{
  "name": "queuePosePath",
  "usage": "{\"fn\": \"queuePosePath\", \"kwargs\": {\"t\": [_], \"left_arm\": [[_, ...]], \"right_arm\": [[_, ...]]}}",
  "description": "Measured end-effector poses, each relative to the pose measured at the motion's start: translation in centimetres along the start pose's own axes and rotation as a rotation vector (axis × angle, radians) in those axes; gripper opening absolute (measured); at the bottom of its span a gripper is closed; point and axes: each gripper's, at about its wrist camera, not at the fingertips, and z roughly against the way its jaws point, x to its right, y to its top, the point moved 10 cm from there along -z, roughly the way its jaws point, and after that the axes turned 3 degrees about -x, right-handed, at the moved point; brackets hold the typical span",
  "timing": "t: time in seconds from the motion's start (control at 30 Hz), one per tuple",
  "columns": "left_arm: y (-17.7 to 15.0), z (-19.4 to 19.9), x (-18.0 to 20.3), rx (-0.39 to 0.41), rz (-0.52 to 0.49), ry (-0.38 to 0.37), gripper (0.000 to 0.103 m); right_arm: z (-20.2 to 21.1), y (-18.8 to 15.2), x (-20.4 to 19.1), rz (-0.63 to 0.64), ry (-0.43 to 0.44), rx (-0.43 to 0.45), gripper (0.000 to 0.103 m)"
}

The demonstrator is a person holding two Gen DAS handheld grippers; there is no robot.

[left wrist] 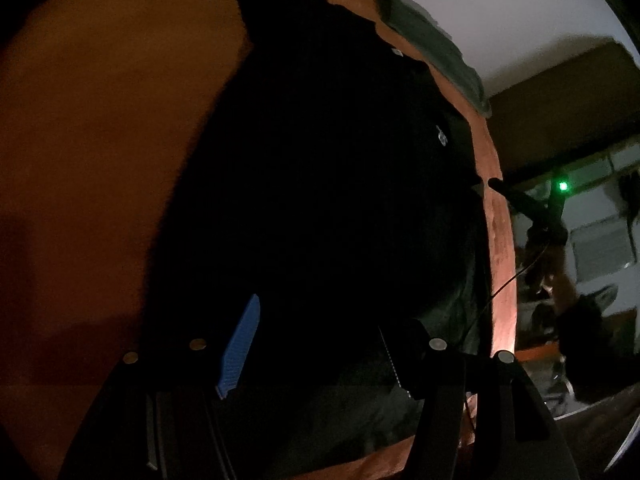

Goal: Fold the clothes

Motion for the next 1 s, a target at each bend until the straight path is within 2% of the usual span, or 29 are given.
{"fn": "queuePosePath", "kwargs": {"t": [0.03, 0.1, 0.13, 0.2, 0.3, 0.37, 0.43, 0.47, 0.57, 0.67, 0.8, 0.9, 0.97, 1.0], "left_arm": [[0.1, -0.1, 0.1, -0.001, 0.012, -0.013, 0.062], [0.1, -0.2, 0.4, -0.006, 0.018, -0.026, 0.062], [0.1, -0.3, 0.5, -0.009, 0.019, -0.031, 0.062], [0.1, -0.5, 0.8, -0.014, 0.02, -0.041, 0.062], [-0.2, -0.8, 1.0, -0.024, 0.016, -0.042, 0.062], [-0.4, -0.9, 0.9, -0.032, 0.013, -0.037, 0.062], [-0.7, -0.8, 0.8, -0.035, 0.016, -0.04, 0.062], [-0.9, -0.7, 0.8, -0.037, 0.018, -0.041, 0.062], [-1.3, -0.6, 0.6, -0.042, 0.024, -0.045, 0.062], [-1.7, -0.3, 0.3, -0.044, 0.032, -0.047, 0.062], [-1.7, 0.1, -1.1, -0.036, 0.065, -0.03, 0.062], [-1.0, -0.3, -1.5, -0.031, 0.112, -0.037, 0.063], [-0.5, -0.5, -1.3, -0.032, 0.144, -0.065, 0.063], [-0.4, -0.5, -1.3, -0.031, 0.152, -0.075, 0.063]], "right_arm": [[-0.1, 0.4, 0.1, -0.003, 0.004, 0.01, 0.048], [-1.0, 0.8, -0.5, 0.049, 0.045, -0.016, 0.073], [-1.4, 0.6, -1.2, 0.094, 0.075, -0.048, 0.073], [-1.7, 0.4, -2.0, 0.224, 0.082, -0.076, 0.073], [-1.8, 0.6, -1.5, 0.389, -0.007, -0.086, 0.073], [-2.4, 0.9, -1.7, 0.465, -0.012, -0.11, 0.064], [-3.5, 0.5, -1.8, 0.571, -0.062, -0.166, 0.023], [-3.8, 0.3, -1.9, 0.607, -0.08, -0.185, 0.01], [-3.1, 0.1, -2.5, 0.524, 0.032, -0.159, 0.008], [-2.7, -1.1, -3.0, 0.487, 0.096, -0.131, 0.008], [-4.2, -4.7, -2.9, 0.567, 0.071, -0.218, 0.011], [-4.9, -5.2, -2.3, 0.567, 0.046, -0.273, 0.02], [-4.3, -4.3, -2.3, 0.521, 0.078, -0.26, 0.028], [-3.7, -3.6, -2.3, 0.496, 0.099, -0.24, 0.035]]}}
